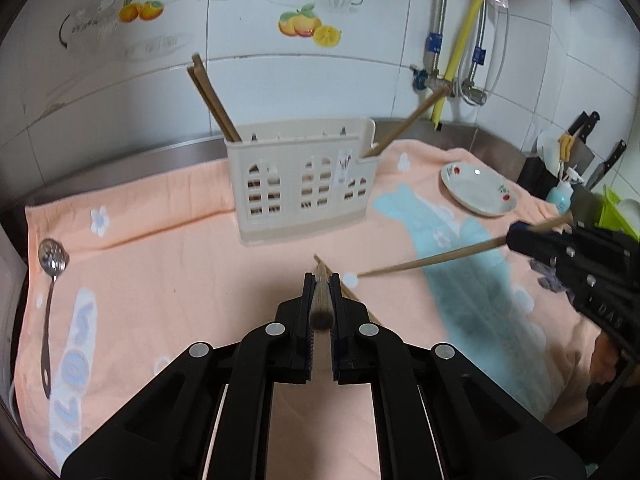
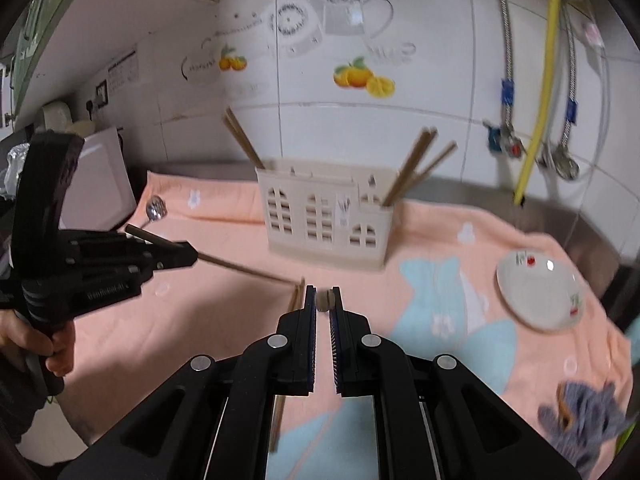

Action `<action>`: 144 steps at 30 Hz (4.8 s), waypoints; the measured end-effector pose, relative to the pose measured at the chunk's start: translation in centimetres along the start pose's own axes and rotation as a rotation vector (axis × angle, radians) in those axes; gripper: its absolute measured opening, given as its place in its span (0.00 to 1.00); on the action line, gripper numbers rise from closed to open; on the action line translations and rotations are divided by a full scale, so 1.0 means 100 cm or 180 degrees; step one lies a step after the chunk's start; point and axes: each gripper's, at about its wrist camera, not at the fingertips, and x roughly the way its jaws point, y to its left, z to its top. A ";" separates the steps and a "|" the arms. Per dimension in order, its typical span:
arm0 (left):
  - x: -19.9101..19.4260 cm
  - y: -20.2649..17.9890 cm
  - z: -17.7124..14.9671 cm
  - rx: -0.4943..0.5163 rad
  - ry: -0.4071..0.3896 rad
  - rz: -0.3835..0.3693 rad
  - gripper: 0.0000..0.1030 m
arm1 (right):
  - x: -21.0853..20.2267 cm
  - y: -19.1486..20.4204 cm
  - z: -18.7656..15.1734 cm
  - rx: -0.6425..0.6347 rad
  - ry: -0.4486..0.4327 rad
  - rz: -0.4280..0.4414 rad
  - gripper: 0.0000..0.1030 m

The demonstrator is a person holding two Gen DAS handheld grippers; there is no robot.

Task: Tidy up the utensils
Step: 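Lift the left tool's chopstick upright over the holder while the right tool carries its own, then lower both chopsticks into the holder and open both tools, then move both open tools down to the last chopsticks on the towel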

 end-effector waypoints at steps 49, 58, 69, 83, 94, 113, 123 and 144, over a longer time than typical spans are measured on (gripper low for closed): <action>0.015 0.043 0.156 0.0023 -0.0383 0.0203 0.05 | 0.049 -0.054 0.141 -0.0188 0.0171 -0.0141 0.06; 0.019 0.047 0.149 -0.0021 -0.0353 0.0209 0.23 | 0.067 -0.054 0.136 -0.0155 0.0241 -0.0141 0.07; -0.003 0.046 0.131 -0.0074 -0.0473 0.0284 0.72 | 0.038 -0.048 0.124 -0.0138 0.0024 -0.0182 0.32; -0.029 0.028 0.068 -0.0053 -0.0478 0.0328 0.95 | 0.008 -0.015 0.039 -0.0177 0.0022 -0.0185 0.57; -0.026 0.028 0.012 -0.0150 -0.0303 0.0452 0.95 | 0.016 0.006 -0.032 -0.0055 0.0287 -0.0094 0.59; -0.029 0.055 -0.046 -0.0421 -0.0078 0.0782 0.95 | 0.066 0.029 -0.086 0.0055 0.0767 0.0045 0.48; -0.028 0.063 -0.054 -0.0501 -0.0041 0.0815 0.95 | 0.083 0.030 -0.091 0.0112 0.0897 0.0102 0.23; -0.022 0.063 -0.065 -0.0580 0.0027 0.0778 0.95 | 0.097 0.038 -0.094 0.0057 0.1037 0.0052 0.09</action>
